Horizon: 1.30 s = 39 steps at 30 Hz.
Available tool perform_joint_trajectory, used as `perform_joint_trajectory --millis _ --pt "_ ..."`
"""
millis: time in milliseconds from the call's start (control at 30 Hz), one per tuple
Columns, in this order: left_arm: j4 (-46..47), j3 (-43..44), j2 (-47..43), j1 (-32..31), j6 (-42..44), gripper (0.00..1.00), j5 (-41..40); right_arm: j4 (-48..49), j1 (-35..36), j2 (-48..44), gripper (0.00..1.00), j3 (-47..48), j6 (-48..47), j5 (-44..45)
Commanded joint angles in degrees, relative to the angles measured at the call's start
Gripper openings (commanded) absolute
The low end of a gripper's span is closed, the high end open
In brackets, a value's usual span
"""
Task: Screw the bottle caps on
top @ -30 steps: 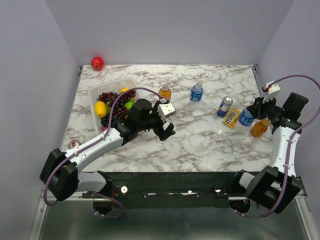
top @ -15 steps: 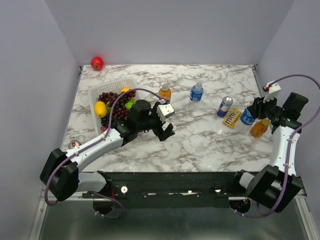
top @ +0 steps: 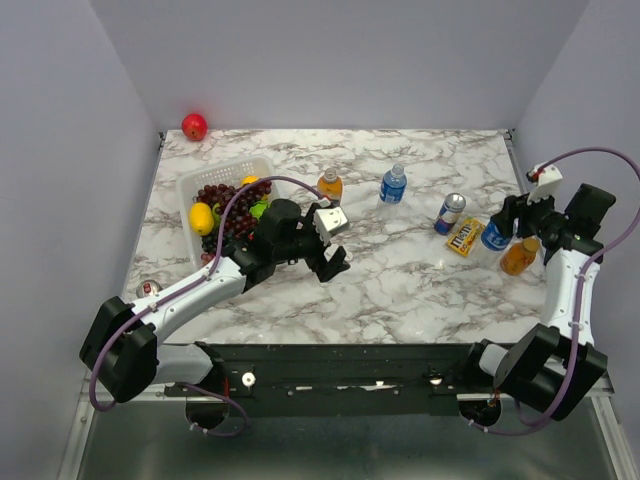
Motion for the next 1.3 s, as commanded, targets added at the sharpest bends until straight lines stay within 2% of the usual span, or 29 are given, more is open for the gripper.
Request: perform_joint_trajectory --millis 0,100,200,300,333,433,533,833,933,1067,1267 --pt "1.1 0.3 -0.7 0.3 -0.1 0.99 1.6 1.5 -0.4 -2.8 0.77 4.6 2.0 -2.6" --pt "-0.1 0.6 -1.3 0.5 0.8 0.99 0.8 1.2 -0.4 -3.9 0.81 10.2 7.0 -6.3" --pt "-1.5 1.2 -2.0 0.9 1.8 0.99 0.4 3.8 3.1 -4.6 0.84 13.7 12.0 -8.0" --pt "-4.5 3.3 -2.8 2.3 2.6 0.99 1.8 3.5 13.1 -2.7 0.84 15.6 9.7 -7.5" --pt "-5.8 4.3 -3.1 2.6 3.2 0.99 2.3 3.7 18.3 -1.8 0.84 15.5 8.7 -7.4" --pt "-14.0 9.8 -3.4 3.9 8.1 0.99 2.9 7.2 26.2 3.1 0.84 15.4 6.6 -6.4" --pt "-21.2 14.2 -3.4 5.7 11.5 0.99 2.8 12.6 30.2 9.5 0.84 17.1 7.7 -5.1" --pt "-26.8 15.2 -6.3 8.4 12.3 0.99 -0.4 22.3 35.9 25.6 0.84 22.6 11.5 -4.2" --pt "-27.6 15.2 -6.3 9.0 12.4 0.99 -0.4 23.1 37.8 28.1 0.84 24.0 11.4 -3.8" --pt "-27.9 16.2 -5.6 9.5 12.4 0.99 -0.3 25.4 39.2 31.8 0.84 25.0 11.4 1.3" --pt "-27.7 17.3 -4.9 9.9 12.8 0.99 -1.0 25.9 39.4 32.7 0.79 23.1 9.8 4.9"
